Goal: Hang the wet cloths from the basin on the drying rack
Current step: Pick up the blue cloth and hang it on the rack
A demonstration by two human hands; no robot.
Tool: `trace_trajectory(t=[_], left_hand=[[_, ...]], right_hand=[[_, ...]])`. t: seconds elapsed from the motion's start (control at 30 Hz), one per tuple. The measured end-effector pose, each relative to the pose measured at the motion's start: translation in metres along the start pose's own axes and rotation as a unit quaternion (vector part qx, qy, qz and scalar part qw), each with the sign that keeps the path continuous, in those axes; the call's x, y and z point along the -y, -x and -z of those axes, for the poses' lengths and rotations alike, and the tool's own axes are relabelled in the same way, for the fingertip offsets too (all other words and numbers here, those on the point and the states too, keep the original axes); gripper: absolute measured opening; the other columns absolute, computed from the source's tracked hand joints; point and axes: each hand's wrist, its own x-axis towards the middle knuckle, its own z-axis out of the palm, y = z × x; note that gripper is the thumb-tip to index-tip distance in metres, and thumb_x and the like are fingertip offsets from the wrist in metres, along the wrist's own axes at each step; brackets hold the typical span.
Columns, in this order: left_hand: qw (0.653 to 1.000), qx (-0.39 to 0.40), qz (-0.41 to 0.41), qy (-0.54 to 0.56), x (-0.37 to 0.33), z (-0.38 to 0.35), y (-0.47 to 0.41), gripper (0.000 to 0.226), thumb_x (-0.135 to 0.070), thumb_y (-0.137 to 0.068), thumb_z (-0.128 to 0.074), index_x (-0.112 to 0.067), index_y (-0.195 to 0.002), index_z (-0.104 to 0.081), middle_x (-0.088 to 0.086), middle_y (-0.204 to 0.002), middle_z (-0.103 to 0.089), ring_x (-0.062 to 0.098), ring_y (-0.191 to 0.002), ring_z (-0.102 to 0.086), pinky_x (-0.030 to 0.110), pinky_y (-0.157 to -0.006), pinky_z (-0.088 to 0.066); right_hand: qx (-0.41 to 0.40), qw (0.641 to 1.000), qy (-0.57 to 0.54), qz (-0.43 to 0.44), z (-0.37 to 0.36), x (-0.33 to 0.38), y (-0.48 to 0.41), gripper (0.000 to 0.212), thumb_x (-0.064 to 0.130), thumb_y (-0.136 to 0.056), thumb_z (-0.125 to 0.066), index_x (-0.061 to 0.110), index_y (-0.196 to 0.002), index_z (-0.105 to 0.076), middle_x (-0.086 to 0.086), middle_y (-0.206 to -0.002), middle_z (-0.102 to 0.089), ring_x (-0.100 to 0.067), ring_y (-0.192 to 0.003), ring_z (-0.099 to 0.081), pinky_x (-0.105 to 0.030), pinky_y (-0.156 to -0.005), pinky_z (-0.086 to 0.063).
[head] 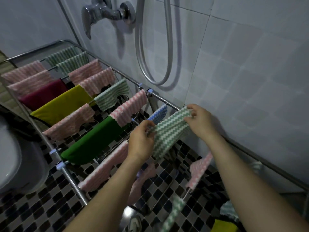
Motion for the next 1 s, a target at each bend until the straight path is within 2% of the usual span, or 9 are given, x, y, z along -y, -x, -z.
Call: trace_trajectory(t=[0.07, 0.17, 0.23, 0.37, 0.47, 0.63, 0.77, 0.9, 1.0], left_hand=[[0.998, 0.008, -0.005, -0.064, 0.005, -0.003, -0.003, 0.021, -0.007, -0.093, -0.057, -0.021, -0.108, -0.062, 0.001, -0.115, -0.061, 0.020, -0.101, -0.056, 0.036, -0.081, -0.047], [0.983, 0.037, -0.032, -0.175, 0.010, -0.006, -0.001, 0.021, -0.010, -0.092, -0.056, -0.019, -0.106, -0.067, 0.005, -0.113, -0.061, 0.025, -0.097, -0.058, 0.036, -0.081, -0.049], [0.981, 0.053, -0.053, -0.181, 0.010, -0.007, 0.003, 0.017, -0.015, -0.088, -0.058, -0.021, -0.096, -0.072, 0.001, -0.104, -0.067, 0.020, -0.091, -0.062, 0.032, -0.076, -0.051], [0.973, 0.137, -0.061, -0.175, 0.006, -0.011, 0.018, 0.012, -0.030, -0.086, -0.067, -0.023, -0.093, -0.074, -0.009, -0.088, -0.071, 0.006, -0.076, -0.062, 0.020, -0.065, -0.043], [0.977, 0.115, -0.053, -0.169, 0.009, -0.015, 0.022, 0.013, -0.028, -0.086, -0.070, -0.022, -0.096, -0.075, -0.008, -0.090, -0.073, 0.005, -0.074, -0.063, 0.021, -0.068, -0.049], [0.983, 0.084, -0.047, -0.158, 0.007, -0.016, 0.024, 0.012, -0.023, -0.089, -0.066, -0.020, -0.093, -0.076, -0.008, -0.087, -0.073, 0.006, -0.074, -0.065, 0.024, -0.068, -0.051], [0.982, 0.035, -0.058, -0.177, 0.005, -0.012, 0.024, 0.014, -0.021, -0.091, -0.062, -0.019, -0.093, -0.075, -0.006, -0.090, -0.073, 0.009, -0.074, -0.063, 0.022, -0.065, -0.044], [0.971, 0.054, -0.083, -0.218, 0.008, -0.010, 0.026, 0.020, -0.033, -0.090, -0.063, -0.024, -0.105, -0.071, -0.006, -0.102, -0.066, 0.014, -0.089, -0.061, 0.027, -0.071, -0.047], [0.969, 0.096, -0.082, -0.211, 0.010, -0.011, 0.030, 0.019, -0.034, -0.089, -0.065, -0.024, -0.103, -0.073, -0.007, -0.096, -0.072, 0.010, -0.081, -0.064, 0.029, -0.072, -0.053]], right_hand=[[0.007, 1.000, -0.003, 0.012, -0.006, -0.003, -0.002, 0.046, 0.004, -0.087, -0.062, 0.016, -0.131, -0.054, -0.008, -0.120, -0.063, -0.023, -0.108, -0.061, -0.023, -0.083, -0.045], [-0.032, 0.993, 0.114, 0.024, -0.005, -0.013, -0.004, 0.036, 0.013, -0.088, -0.063, 0.014, -0.124, -0.059, -0.009, -0.119, -0.064, -0.028, -0.110, -0.058, -0.030, -0.089, -0.044], [-0.028, 0.986, 0.163, -0.022, -0.001, -0.016, -0.001, 0.018, 0.023, -0.091, -0.061, 0.012, -0.104, -0.068, -0.010, -0.099, -0.069, -0.029, -0.091, -0.063, -0.028, -0.073, -0.045], [0.027, 0.986, 0.138, -0.088, -0.002, -0.022, 0.002, 0.028, 0.028, -0.091, -0.062, 0.011, -0.070, -0.068, -0.003, -0.059, -0.054, -0.018, -0.053, -0.047, -0.021, -0.043, -0.033], [0.019, 0.991, 0.083, -0.101, -0.006, -0.025, -0.002, 0.017, 0.022, -0.088, -0.065, 0.012, -0.075, -0.071, 0.002, -0.053, -0.053, -0.009, -0.048, -0.046, -0.018, -0.037, -0.032], [0.004, 0.992, 0.104, -0.074, -0.011, -0.016, -0.005, 0.017, 0.018, -0.091, -0.060, 0.009, -0.078, -0.066, 0.002, -0.058, -0.055, -0.009, -0.048, -0.046, -0.010, -0.034, -0.031], [-0.061, 0.986, 0.151, -0.019, -0.015, -0.014, -0.010, 0.019, 0.025, -0.092, -0.058, 0.009, -0.094, -0.069, -0.010, -0.087, -0.071, -0.027, -0.078, -0.063, -0.028, -0.067, -0.048], [0.032, 0.984, 0.171, 0.034, -0.009, -0.017, -0.005, 0.018, 0.023, -0.091, -0.060, 0.015, -0.105, -0.067, -0.005, -0.088, -0.067, -0.016, -0.072, -0.053, -0.022, -0.061, -0.039], [0.110, 0.974, 0.182, 0.072, -0.010, -0.020, 0.005, 0.020, 0.024, -0.091, -0.061, 0.015, -0.108, -0.070, 0.000, -0.088, -0.064, -0.008, -0.068, -0.052, -0.020, -0.061, -0.038]])
